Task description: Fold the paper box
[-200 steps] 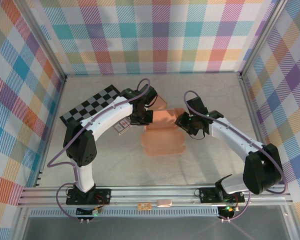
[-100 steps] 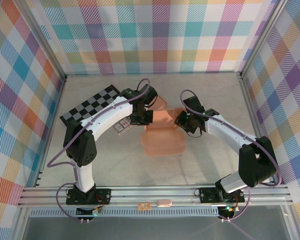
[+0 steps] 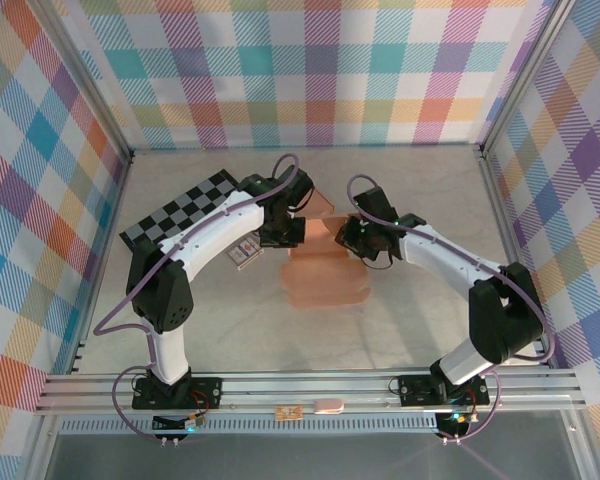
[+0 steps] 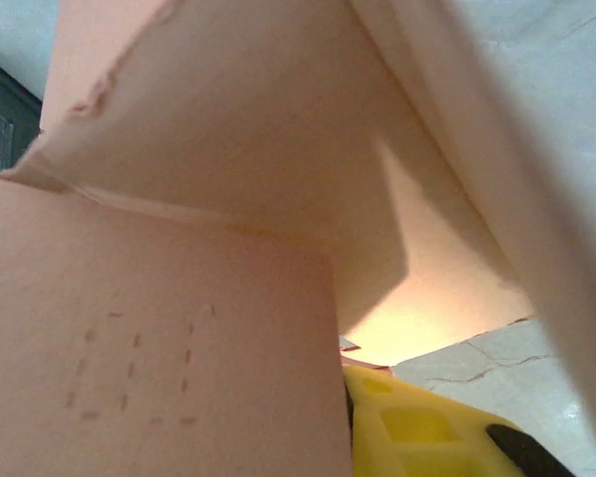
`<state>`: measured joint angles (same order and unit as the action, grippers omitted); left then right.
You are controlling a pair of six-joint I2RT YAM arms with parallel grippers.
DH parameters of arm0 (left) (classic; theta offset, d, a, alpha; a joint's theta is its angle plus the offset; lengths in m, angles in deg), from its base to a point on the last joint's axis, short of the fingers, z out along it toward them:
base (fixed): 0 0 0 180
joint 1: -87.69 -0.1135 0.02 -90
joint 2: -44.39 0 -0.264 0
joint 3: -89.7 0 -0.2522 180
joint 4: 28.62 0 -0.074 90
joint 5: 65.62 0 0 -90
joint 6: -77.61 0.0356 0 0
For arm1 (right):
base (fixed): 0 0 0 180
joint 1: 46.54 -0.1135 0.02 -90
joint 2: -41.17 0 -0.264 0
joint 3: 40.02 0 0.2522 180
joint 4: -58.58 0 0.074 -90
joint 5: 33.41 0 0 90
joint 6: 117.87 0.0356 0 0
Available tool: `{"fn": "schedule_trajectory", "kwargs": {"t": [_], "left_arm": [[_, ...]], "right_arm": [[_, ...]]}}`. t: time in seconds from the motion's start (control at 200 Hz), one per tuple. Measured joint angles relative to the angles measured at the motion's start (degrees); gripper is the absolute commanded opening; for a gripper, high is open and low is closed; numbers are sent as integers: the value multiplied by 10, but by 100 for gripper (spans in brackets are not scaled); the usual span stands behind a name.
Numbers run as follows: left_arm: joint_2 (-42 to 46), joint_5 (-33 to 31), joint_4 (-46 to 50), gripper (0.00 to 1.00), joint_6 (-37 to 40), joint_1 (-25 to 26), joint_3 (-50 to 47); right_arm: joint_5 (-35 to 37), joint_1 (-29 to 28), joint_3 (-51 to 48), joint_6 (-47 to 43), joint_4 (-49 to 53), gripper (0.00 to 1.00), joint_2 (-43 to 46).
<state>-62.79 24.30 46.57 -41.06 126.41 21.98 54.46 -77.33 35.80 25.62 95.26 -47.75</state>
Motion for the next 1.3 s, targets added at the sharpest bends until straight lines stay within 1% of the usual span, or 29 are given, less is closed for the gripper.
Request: {"fn": "schedule_trajectory", "kwargs": {"t": [0.09, 0.155, 0.23, 0.275, 0.335, 0.385, 0.445, 0.505, 0.615, 0.725, 0.805, 0.93, 1.025, 1.165, 1.3], "left_arm": [[0, 0, 2, 0, 2, 0, 0], [0, 0, 2, 0, 5, -2, 0], [0, 2, 0, 0, 11, -9, 0], [0, 8, -2, 0, 15, -13, 2], [-2, 19, -3, 0, 26, -23, 11], [-5, 28, -3, 0, 35, -34, 24], [-16, 43, -4, 0, 52, -51, 52], [-29, 62, -6, 0, 71, -70, 85], [-54, 108, -10, 0, 107, -101, 142], [-74, 184, -26, 0, 134, -134, 175], [-84, 250, -45, 0, 140, -153, 177], [-108, 338, -70, 0, 148, -169, 178], [-125, 387, -85, 0, 148, -171, 178], [-136, 430, -96, 0, 149, -170, 178], [-137, 446, -104, 0, 149, -170, 178]], "right_arm": [[0, -3, 0, 0, 1, 26, -4], [0, -3, 3, -5, 6, 28, -4], [-4, -3, 19, -25, 20, 33, -4], [-17, 1, 34, -42, 26, 39, -3], [-50, 11, 61, -73, 30, 45, 1], [-87, 26, 87, -101, 33, 48, 8], [-146, 58, 122, -137, 43, 51, 19], [-202, 105, 157, -166, 52, 51, 31], [-287, 216, 198, -194, 54, 47, 53], [-367, 325, 200, -190, 36, 46, 56], [-419, 362, 202, -186, 22, 45, 35], [-507, 363, 206, -196, 2, 46, -27], [-554, 357, 206, -207, -9, 46, -66], [-602, 346, 226, -232, -8, 44, -98], [-628, 335, 252, -251, -8, 44, -106]]}}
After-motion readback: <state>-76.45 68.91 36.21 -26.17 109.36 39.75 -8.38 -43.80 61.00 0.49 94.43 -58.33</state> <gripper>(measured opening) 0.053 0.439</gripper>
